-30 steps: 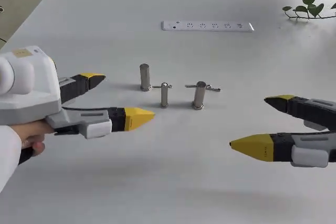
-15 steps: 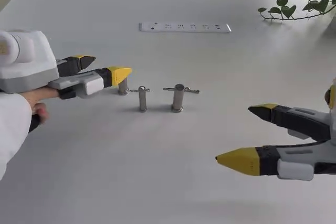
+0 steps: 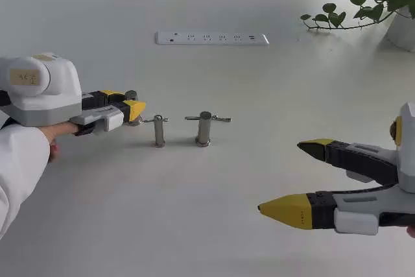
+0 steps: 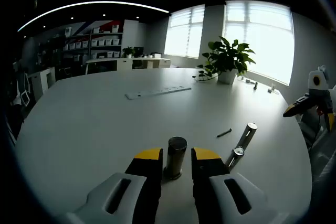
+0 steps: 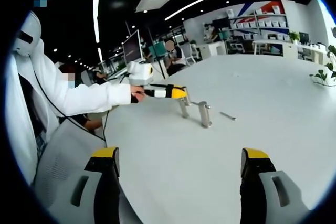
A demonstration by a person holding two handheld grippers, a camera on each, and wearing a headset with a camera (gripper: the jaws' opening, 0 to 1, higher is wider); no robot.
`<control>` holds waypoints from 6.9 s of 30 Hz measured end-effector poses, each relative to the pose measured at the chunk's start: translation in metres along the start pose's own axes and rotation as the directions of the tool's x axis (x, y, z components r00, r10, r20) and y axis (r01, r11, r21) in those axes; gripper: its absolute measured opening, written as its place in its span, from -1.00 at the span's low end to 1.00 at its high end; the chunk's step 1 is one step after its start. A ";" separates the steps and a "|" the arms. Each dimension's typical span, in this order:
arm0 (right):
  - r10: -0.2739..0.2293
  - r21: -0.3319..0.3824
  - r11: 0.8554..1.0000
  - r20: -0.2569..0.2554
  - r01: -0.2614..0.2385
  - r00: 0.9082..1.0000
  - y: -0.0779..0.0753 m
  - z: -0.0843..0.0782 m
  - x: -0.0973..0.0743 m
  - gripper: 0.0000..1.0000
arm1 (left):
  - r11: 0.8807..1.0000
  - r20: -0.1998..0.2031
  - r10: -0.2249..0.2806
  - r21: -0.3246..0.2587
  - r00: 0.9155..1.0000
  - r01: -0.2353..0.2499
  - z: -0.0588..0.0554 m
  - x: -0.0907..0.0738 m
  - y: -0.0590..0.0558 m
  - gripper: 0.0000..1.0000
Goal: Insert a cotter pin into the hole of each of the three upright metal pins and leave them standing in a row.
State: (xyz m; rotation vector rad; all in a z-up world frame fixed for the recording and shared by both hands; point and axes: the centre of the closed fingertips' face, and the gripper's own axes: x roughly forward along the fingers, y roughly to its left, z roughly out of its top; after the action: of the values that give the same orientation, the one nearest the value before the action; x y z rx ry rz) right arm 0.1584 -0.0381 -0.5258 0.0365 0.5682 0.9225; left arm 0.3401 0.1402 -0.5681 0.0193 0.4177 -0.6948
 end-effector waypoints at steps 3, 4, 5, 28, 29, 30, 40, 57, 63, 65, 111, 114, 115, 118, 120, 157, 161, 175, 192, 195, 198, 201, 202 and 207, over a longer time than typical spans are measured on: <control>0.008 0.001 1.000 -0.005 -0.008 1.000 0.003 -0.001 0.002 0.87 | 1.000 0.006 0.005 0.004 1.000 -0.005 0.001 0.001 0.002 -0.74; 0.008 -0.001 1.000 -0.006 -0.008 1.000 0.003 0.000 0.003 0.87 | 1.000 0.007 0.000 0.008 1.000 0.000 0.002 0.001 0.001 -0.76; 0.009 -0.002 1.000 -0.008 -0.009 1.000 0.003 0.000 0.004 0.87 | 1.000 0.006 0.002 0.017 1.000 -0.002 0.002 0.001 0.001 -0.76; 0.020 -0.007 1.000 0.010 -0.020 1.000 0.003 0.011 0.007 0.83 | 1.000 0.093 -0.007 0.030 0.996 0.005 0.044 -0.038 0.001 -0.79; 0.020 -0.007 1.000 0.014 -0.020 1.000 0.003 0.011 0.007 0.83 | 0.999 0.106 -0.033 0.014 0.994 0.032 0.048 -0.040 -0.004 -0.79; 0.020 -0.007 1.000 0.014 -0.020 1.000 0.003 0.011 0.007 0.83 | 0.998 0.115 -0.060 0.012 0.992 0.059 0.051 -0.044 -0.010 -0.79; 0.004 -0.021 1.000 0.007 -0.004 1.000 0.006 0.004 0.000 0.83 | 0.984 0.128 -0.168 0.089 0.978 0.157 0.064 -0.068 -0.055 -0.79; -0.015 0.010 1.000 0.034 0.015 0.999 0.005 -0.002 -0.006 0.82 | 0.916 0.006 -0.360 0.194 0.933 0.352 0.025 -0.059 -0.136 -0.80; -0.016 0.016 1.000 0.027 0.016 0.999 0.005 -0.006 -0.007 0.82 | 0.898 -0.046 -0.392 0.197 0.919 0.393 0.003 -0.052 -0.153 -0.80; -0.016 0.019 1.000 0.025 0.015 1.000 0.005 -0.007 -0.007 0.82 | 0.891 -0.064 -0.400 0.208 0.914 0.404 -0.003 -0.051 -0.159 -0.80; 0.024 0.025 0.999 0.026 -0.025 0.999 0.016 -0.006 -0.004 0.77 | 0.918 -0.087 -0.367 0.126 0.926 0.375 -0.033 -0.037 -0.169 -0.75; 0.026 0.023 0.999 0.022 -0.026 0.999 0.017 -0.005 -0.005 0.77 | 0.918 -0.086 -0.365 0.135 0.927 0.374 -0.030 -0.041 -0.168 -0.67; 0.026 0.023 0.999 0.022 -0.027 0.999 0.017 -0.005 -0.005 0.77 | 0.919 -0.088 -0.360 0.138 0.929 0.369 -0.029 -0.042 -0.168 -0.56; 0.024 0.014 1.000 0.019 -0.025 1.000 0.017 -0.002 -0.007 0.77 | 0.920 -0.093 -0.348 0.155 0.933 0.359 -0.024 -0.052 -0.161 -0.15; 0.019 0.005 1.000 0.015 -0.019 1.000 0.015 -0.001 -0.009 0.77 | 0.920 -0.102 -0.352 0.144 0.930 0.364 -0.022 -0.062 -0.155 0.04; -0.010 -0.293 0.948 -0.411 -0.122 0.912 -0.072 0.053 0.041 -0.16 | 0.963 -0.027 -0.266 -0.057 0.963 0.265 -0.028 -0.155 -0.121 0.98; -0.051 -0.371 0.916 -0.482 -0.150 0.875 -0.082 0.050 0.056 -0.26 | 0.964 -0.023 -0.252 -0.091 0.968 0.249 -0.034 -0.155 -0.120 0.94; -0.069 -0.392 0.889 -0.626 -0.237 0.777 -0.101 0.028 0.111 -0.62 | 0.958 -0.010 -0.250 -0.148 0.968 0.246 -0.038 -0.157 -0.126 0.88; -0.104 -0.390 0.887 -0.692 -0.248 0.715 -0.134 0.014 0.137 -1.00 | 0.956 -0.011 -0.262 -0.142 0.965 0.258 -0.036 -0.162 -0.135 0.84; -0.101 -0.386 0.888 -0.696 -0.251 0.710 -0.131 0.013 0.136 -1.00 | 0.956 -0.012 -0.260 -0.143 0.966 0.255 -0.037 -0.163 -0.134 0.84; -0.116 -0.401 0.880 -0.702 -0.256 0.702 -0.137 0.013 0.139 -1.00 | 0.960 -0.024 -0.247 -0.141 0.969 0.242 -0.039 -0.163 -0.132 0.83; -0.116 -0.396 0.881 -0.710 -0.258 0.694 -0.135 0.013 0.137 -1.00 | 0.964 -0.037 -0.243 -0.123 0.969 0.237 -0.039 -0.164 -0.133 0.83; -0.117 -0.401 0.878 -0.710 -0.261 0.695 -0.136 0.014 0.137 -1.00 | 0.963 -0.034 -0.244 -0.123 0.969 0.238 -0.038 -0.164 -0.133 0.82; -0.126 -0.425 0.859 -0.716 -0.285 0.687 -0.134 0.013 0.138 -1.00 | 0.965 -0.027 -0.236 -0.127 0.971 0.231 -0.035 -0.165 -0.132 0.79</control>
State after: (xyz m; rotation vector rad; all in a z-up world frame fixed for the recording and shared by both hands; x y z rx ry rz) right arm 0.3287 -0.0130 -0.6121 -0.8446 1.0499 1.1503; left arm 0.1315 0.1459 -0.5223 -0.1349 0.5074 -0.9009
